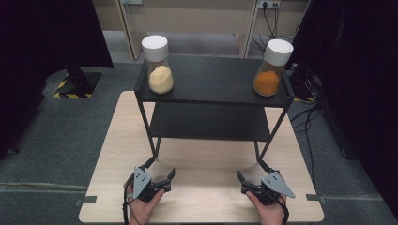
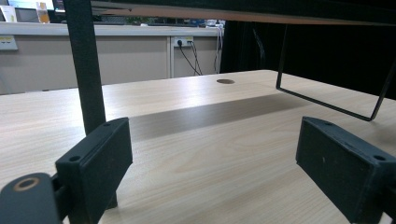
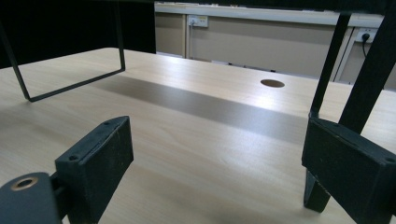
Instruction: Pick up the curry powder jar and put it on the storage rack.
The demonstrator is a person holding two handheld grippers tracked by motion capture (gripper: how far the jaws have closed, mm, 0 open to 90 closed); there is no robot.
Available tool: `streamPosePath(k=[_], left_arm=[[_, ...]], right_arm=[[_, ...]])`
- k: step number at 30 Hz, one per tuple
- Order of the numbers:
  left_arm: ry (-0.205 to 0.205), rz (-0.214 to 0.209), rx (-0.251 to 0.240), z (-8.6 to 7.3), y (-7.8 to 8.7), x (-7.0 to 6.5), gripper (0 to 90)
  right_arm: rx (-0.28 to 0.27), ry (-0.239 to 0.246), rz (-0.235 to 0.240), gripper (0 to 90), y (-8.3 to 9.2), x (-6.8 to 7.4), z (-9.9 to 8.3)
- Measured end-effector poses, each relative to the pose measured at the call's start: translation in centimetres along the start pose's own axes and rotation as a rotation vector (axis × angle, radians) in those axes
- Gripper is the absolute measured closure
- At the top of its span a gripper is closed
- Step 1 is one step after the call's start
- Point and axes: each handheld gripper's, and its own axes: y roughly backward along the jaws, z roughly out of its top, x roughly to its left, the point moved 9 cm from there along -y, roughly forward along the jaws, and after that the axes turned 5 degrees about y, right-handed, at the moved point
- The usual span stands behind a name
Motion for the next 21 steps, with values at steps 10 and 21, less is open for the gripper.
streamPosePath(k=[10, 21], left_arm=[[0.002, -0.002, 0.002, 0.02, 0.00, 0.05, 10.2], [0.002, -0.003, 0.001, 0.01, 0.01, 0.05, 10.2]], right_arm=[[0.005, -0.007, -0.005, 9.2, -0.02, 0.01, -0.70], [0.013, -0.007, -0.003, 9.3, -0.01, 0.00, -1.05]])
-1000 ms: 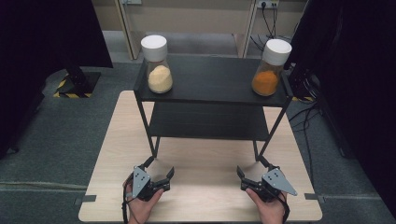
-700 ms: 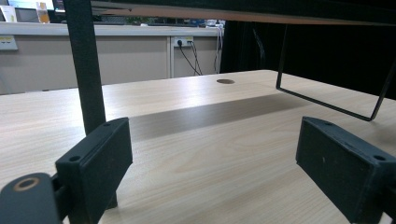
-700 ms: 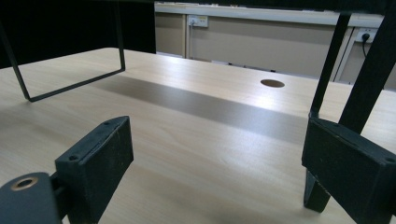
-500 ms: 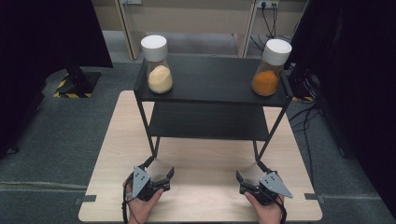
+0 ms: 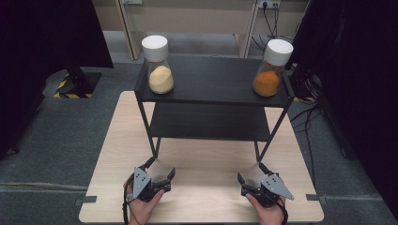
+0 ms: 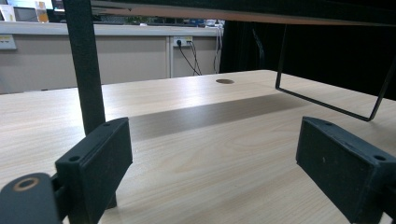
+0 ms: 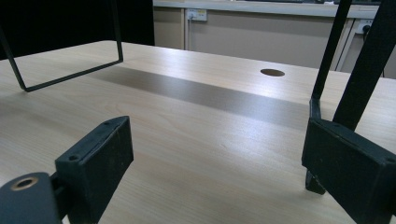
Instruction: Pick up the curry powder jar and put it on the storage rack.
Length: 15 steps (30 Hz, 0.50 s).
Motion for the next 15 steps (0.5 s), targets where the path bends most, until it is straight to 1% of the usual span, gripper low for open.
streamPosePath(k=[6, 12, 15], left_arm=[[-0.002, 0.000, 0.000, -0.01, 0.00, -0.02, 10.2], [-0.004, 0.000, -0.001, -0.01, 0.00, -0.03, 10.2], [-0.003, 0.000, 0.000, -0.01, 0.00, -0.02, 10.2]], right_arm=[[-0.007, -0.002, 0.007, 9.4, 0.06, -0.06, -0.07], [-0.013, -0.022, 0.008, 9.7, 0.13, -0.23, -0.15], [-0.017, -0.017, 0.007, 9.9, 0.14, -0.18, -0.18]])
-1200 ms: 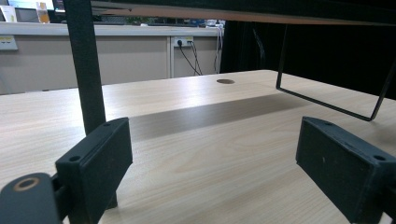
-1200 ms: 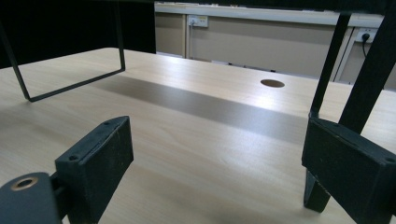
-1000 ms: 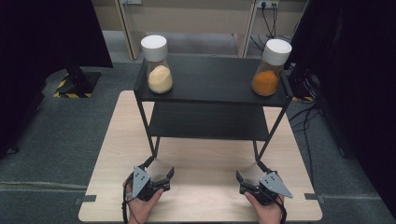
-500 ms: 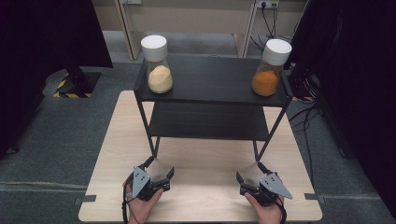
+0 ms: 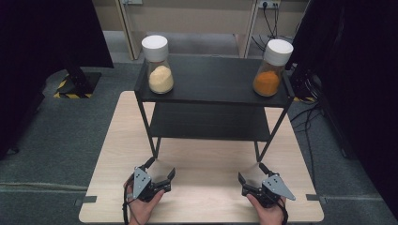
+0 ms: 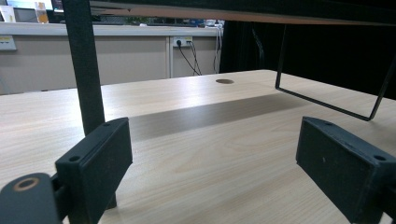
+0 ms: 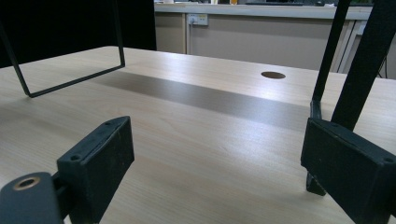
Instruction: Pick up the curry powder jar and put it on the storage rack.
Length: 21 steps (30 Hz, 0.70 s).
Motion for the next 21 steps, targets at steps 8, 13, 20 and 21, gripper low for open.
streamPosePath(k=[8, 13, 20, 21], left_arm=[[-0.001, -0.001, 0.000, 0.00, 0.01, 0.01, 10.2], [-0.001, -0.001, 0.000, 0.00, 0.01, 0.00, 10.2], [-0.001, -0.001, 0.000, 0.00, 0.00, 0.00, 10.2], [-0.001, -0.001, 0.000, 0.00, 0.00, 0.00, 10.2]], right_arm=[[-0.002, 0.000, -0.001, 10.0, 0.02, 0.01, -0.02], [-0.003, -0.001, -0.002, 10.0, 0.03, -0.01, -0.03], [-0.005, 0.000, -0.004, 10.0, 0.06, 0.02, -0.05], [-0.006, 0.001, -0.004, 10.0, 0.06, 0.03, -0.06]])
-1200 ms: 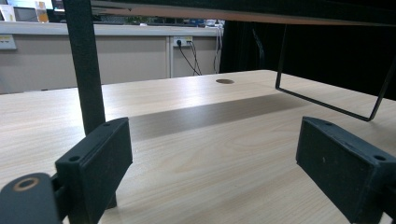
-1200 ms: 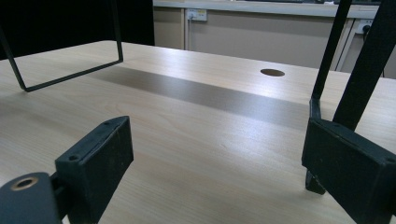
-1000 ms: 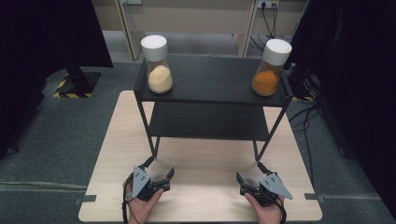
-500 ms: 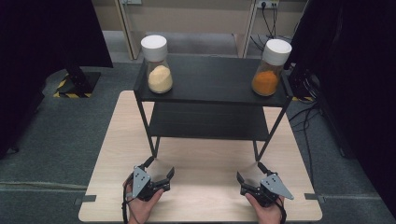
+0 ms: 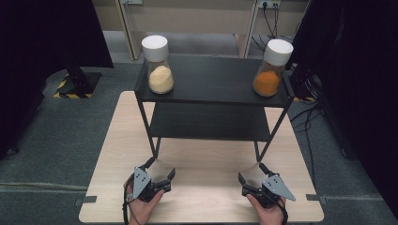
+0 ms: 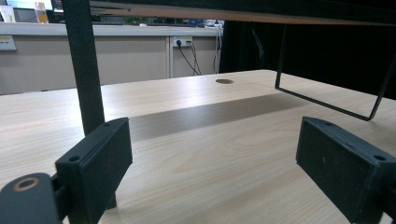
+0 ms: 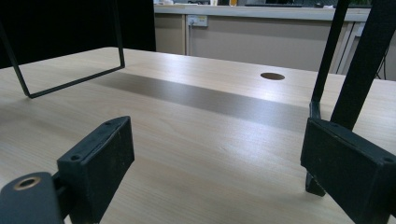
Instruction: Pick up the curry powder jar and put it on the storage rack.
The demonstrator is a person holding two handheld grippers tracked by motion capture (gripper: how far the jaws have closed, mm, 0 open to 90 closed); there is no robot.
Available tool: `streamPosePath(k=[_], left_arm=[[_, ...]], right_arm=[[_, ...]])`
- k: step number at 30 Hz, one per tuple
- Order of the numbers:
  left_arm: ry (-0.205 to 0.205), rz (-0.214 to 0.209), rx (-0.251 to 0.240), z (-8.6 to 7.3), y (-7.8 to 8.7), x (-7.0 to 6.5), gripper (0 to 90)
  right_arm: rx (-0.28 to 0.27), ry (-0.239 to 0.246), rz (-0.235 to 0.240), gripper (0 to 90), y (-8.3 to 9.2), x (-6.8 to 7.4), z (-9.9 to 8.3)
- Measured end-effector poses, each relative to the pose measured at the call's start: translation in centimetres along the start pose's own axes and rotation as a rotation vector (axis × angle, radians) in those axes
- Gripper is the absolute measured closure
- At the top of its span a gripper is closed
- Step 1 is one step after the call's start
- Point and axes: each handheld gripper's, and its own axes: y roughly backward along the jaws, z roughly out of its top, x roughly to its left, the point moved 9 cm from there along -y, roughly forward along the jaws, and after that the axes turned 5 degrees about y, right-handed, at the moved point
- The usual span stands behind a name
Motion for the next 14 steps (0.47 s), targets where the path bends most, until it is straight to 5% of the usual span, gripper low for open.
streamPosePath(k=[14], left_arm=[[0.000, 0.001, 0.000, 0.00, -0.01, -0.01, 10.2]], right_arm=[[-0.005, -0.002, -0.002, 10.0, 0.04, 0.01, -0.05]])
